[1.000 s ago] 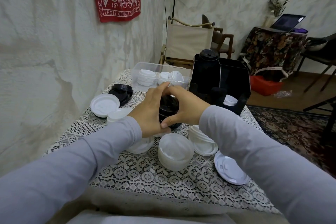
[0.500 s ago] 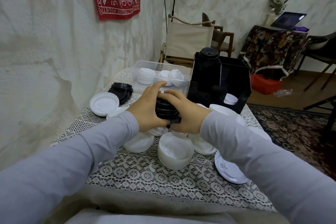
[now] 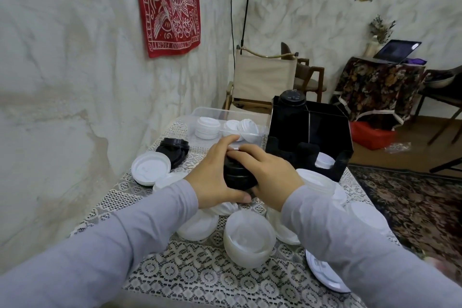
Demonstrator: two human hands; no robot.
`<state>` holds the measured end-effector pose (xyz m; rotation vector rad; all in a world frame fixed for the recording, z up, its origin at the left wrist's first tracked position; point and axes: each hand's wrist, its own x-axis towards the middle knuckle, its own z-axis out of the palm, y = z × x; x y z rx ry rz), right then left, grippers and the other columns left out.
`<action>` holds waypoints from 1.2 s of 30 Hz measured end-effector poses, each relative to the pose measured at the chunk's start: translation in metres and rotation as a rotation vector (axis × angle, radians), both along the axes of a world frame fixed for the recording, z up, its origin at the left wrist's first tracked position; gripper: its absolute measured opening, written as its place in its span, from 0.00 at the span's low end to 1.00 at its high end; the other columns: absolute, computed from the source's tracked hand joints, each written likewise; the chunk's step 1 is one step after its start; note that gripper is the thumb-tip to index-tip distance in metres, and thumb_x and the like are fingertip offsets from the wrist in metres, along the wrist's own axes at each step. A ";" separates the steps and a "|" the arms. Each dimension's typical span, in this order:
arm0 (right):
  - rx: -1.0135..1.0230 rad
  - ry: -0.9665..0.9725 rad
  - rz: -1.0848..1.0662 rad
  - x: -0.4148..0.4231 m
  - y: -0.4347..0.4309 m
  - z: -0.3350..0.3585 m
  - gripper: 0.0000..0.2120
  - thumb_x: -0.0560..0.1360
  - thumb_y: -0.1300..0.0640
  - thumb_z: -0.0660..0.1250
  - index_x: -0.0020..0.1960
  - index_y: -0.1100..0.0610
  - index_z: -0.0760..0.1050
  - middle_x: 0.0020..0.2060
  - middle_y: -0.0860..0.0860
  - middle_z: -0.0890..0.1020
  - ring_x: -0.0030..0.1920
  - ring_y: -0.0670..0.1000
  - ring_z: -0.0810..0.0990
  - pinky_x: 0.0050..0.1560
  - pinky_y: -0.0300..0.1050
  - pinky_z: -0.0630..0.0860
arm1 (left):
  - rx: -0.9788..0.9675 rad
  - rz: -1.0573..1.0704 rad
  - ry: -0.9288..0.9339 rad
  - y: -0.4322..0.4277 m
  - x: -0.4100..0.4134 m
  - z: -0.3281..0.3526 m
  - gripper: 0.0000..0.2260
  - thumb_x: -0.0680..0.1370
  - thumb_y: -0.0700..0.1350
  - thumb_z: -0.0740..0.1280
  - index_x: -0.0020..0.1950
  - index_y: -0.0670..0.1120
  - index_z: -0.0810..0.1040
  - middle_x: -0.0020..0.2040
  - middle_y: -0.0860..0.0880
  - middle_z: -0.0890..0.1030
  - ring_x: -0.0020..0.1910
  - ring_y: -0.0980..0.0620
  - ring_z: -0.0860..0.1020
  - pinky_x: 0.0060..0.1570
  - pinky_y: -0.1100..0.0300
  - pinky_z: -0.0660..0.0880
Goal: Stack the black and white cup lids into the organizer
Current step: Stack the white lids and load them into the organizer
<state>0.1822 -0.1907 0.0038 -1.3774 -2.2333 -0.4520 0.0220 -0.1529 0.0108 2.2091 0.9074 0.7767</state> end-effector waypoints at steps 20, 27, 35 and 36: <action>-0.652 0.302 -0.161 0.019 0.010 0.005 0.35 0.74 0.62 0.64 0.76 0.50 0.52 0.71 0.49 0.64 0.68 0.49 0.67 0.67 0.41 0.65 | 0.213 0.059 0.355 0.006 -0.015 -0.003 0.43 0.69 0.52 0.74 0.77 0.47 0.52 0.69 0.49 0.63 0.69 0.52 0.64 0.66 0.65 0.59; -0.762 -0.018 -0.321 0.010 0.028 -0.003 0.20 0.70 0.56 0.69 0.61 0.48 0.76 0.56 0.49 0.79 0.56 0.52 0.77 0.56 0.47 0.75 | 0.183 0.108 0.362 0.006 -0.021 -0.004 0.44 0.67 0.53 0.76 0.75 0.48 0.54 0.69 0.49 0.63 0.69 0.53 0.63 0.67 0.64 0.59; -0.748 -0.093 -0.386 0.001 0.030 -0.012 0.06 0.70 0.56 0.70 0.46 0.54 0.83 0.44 0.51 0.84 0.46 0.54 0.80 0.45 0.43 0.77 | 0.145 0.129 0.382 0.004 -0.030 -0.003 0.48 0.67 0.56 0.75 0.77 0.47 0.49 0.73 0.49 0.58 0.72 0.52 0.60 0.68 0.62 0.57; -0.736 -0.032 -0.384 0.004 0.030 -0.010 0.05 0.70 0.56 0.70 0.44 0.55 0.82 0.43 0.52 0.84 0.45 0.54 0.81 0.45 0.43 0.77 | 0.148 0.135 0.383 0.004 -0.031 -0.003 0.48 0.68 0.56 0.75 0.77 0.47 0.49 0.73 0.48 0.58 0.72 0.52 0.60 0.68 0.62 0.57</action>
